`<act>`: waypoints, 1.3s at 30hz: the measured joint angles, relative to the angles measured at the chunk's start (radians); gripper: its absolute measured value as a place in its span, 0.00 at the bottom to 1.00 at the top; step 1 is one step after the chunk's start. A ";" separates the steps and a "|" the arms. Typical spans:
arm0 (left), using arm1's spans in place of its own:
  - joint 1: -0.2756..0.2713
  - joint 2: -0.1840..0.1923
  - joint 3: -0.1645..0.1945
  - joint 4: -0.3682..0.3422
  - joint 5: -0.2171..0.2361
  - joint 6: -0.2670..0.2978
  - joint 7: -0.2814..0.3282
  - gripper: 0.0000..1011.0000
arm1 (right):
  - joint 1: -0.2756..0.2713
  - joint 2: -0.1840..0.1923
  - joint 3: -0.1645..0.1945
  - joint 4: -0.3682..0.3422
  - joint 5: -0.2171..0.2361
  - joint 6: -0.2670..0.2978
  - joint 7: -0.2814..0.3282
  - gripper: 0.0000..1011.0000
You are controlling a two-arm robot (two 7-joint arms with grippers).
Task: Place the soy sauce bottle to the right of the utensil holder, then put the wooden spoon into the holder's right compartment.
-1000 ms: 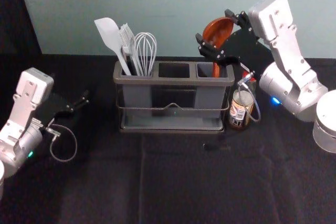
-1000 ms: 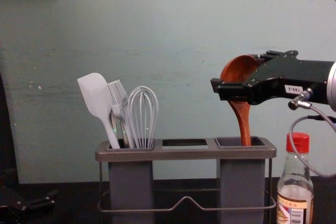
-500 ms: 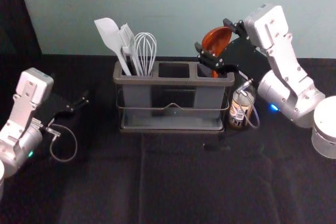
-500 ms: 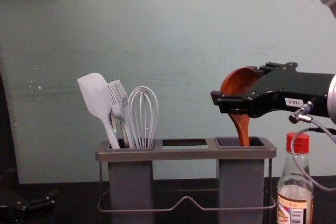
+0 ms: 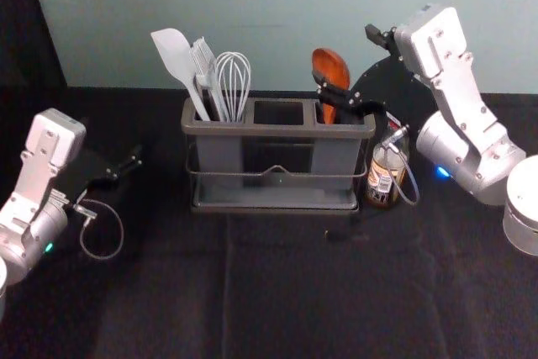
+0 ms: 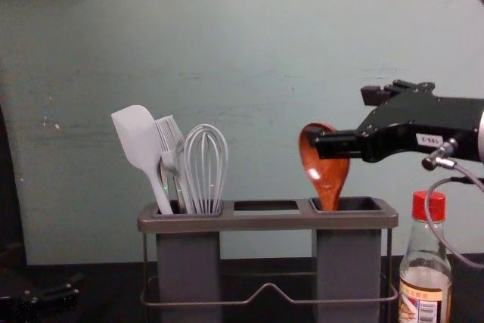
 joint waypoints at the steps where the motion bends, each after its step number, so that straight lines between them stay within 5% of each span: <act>1: 0.000 0.000 0.000 0.000 0.000 0.000 0.000 0.99 | -0.002 0.000 0.002 -0.005 0.000 0.000 -0.001 0.99; 11: 0.000 0.000 0.000 0.000 0.000 0.000 0.000 0.99 | -0.072 0.010 0.044 -0.091 0.012 -0.007 -0.023 0.99; 20: 0.000 0.000 0.000 0.000 0.000 0.000 0.000 0.99 | -0.207 0.025 0.089 -0.200 0.032 -0.041 -0.047 0.99; 25: 0.000 0.000 0.000 0.000 0.000 0.000 0.000 0.99 | -0.314 0.016 0.123 -0.255 0.025 -0.114 -0.098 0.99; 32: 0.000 0.000 0.000 0.000 0.000 0.000 0.000 0.99 | -0.417 -0.022 0.201 -0.253 -0.014 -0.248 -0.206 0.99; 39: 0.000 0.000 0.000 0.000 0.000 0.000 0.000 0.99 | -0.440 -0.043 0.270 -0.209 -0.062 -0.257 -0.271 0.99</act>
